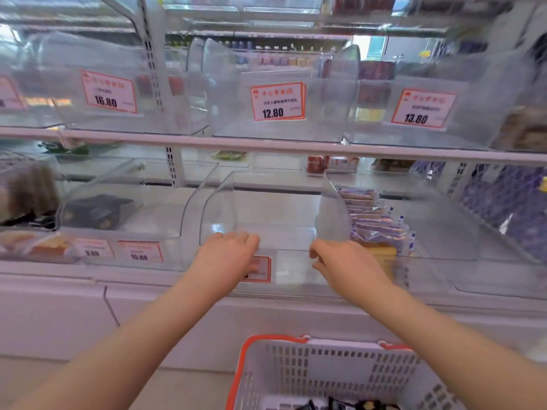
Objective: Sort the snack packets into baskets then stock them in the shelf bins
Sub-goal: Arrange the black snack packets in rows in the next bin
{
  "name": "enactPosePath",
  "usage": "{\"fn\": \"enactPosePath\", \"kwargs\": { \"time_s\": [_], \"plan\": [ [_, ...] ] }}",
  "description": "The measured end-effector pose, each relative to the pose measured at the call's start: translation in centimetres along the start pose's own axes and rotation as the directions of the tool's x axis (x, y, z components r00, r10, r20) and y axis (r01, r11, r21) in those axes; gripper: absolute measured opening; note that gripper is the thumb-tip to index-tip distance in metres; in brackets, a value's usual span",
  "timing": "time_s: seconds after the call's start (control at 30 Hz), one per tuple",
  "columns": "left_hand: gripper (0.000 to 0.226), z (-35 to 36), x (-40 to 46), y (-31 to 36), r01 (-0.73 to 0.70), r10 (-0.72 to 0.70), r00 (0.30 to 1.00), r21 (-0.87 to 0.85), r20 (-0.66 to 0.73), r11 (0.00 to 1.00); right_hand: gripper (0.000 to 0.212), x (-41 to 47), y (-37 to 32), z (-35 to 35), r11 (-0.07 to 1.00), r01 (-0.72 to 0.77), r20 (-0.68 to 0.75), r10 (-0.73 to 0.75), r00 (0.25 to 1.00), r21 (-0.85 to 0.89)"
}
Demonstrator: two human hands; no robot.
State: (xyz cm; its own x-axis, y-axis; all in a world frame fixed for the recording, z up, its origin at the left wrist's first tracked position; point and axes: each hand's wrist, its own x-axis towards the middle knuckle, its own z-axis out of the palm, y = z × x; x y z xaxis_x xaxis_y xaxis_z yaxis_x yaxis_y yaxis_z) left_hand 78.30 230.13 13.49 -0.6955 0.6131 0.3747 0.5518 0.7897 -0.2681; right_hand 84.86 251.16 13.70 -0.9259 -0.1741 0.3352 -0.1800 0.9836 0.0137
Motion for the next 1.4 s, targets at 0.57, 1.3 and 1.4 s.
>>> {"fn": "enactPosePath", "kwargs": {
  "time_s": [0.57,1.3,1.4],
  "plan": [
    [0.028,-1.6,-9.0,7.7,-0.346,0.313,0.912,-0.087,-0.266,0.934,0.023,-12.3,-2.2,4.0,0.959,0.269,-0.439,-0.281,0.853,-0.092],
    [0.021,20.6,-16.8,25.4,0.209,0.286,0.426,-0.401,0.859,0.892,0.047,-31.2,6.5,24.7,0.967,-0.236,0.816,0.056,0.575,0.1],
    [0.022,22.0,-18.0,26.6,0.329,0.268,0.354,-0.387,0.896,0.861,0.049,-31.3,5.2,27.2,0.968,-0.202,0.827,-0.011,0.561,0.15]
  ]
}}
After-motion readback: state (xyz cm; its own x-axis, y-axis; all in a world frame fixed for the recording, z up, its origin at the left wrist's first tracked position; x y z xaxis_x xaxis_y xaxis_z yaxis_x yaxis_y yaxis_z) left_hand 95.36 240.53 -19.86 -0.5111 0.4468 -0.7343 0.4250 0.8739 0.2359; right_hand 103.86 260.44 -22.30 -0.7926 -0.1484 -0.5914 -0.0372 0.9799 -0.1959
